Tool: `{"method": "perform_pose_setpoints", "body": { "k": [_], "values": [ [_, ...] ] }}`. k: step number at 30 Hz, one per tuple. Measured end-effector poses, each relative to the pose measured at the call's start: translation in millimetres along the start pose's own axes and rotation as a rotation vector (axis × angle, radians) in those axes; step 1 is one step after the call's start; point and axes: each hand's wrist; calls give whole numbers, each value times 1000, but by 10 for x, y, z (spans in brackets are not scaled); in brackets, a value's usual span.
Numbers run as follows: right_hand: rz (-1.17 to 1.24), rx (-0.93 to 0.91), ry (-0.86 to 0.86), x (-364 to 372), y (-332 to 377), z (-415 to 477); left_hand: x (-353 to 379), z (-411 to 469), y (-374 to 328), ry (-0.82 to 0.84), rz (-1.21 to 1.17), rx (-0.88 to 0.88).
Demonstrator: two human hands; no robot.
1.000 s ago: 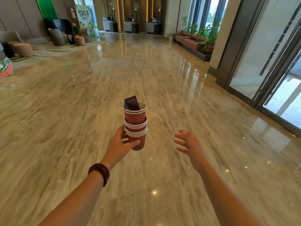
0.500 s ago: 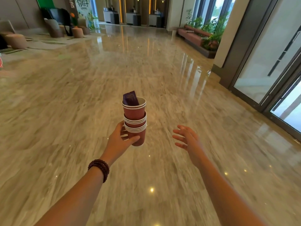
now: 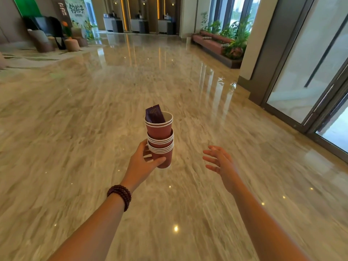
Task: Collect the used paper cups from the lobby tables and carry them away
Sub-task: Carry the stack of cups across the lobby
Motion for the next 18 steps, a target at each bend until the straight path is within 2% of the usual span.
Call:
{"method": "perform_pose_setpoints", "body": {
  "k": [10, 18],
  "values": [
    [-6, 0, -19, 119, 94, 1729, 241, 1742, 265, 35, 4, -15],
    [-18, -2, 9, 50, 208, 3434, 675, 3281, 473, -1, 16, -17]
  ]
}}
Point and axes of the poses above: each hand's wrist, its own z-axis towards the middle knuckle, its own x-axis out of the palm, y = z × x, and after that the axes turned 5 degrees about z, right-handed
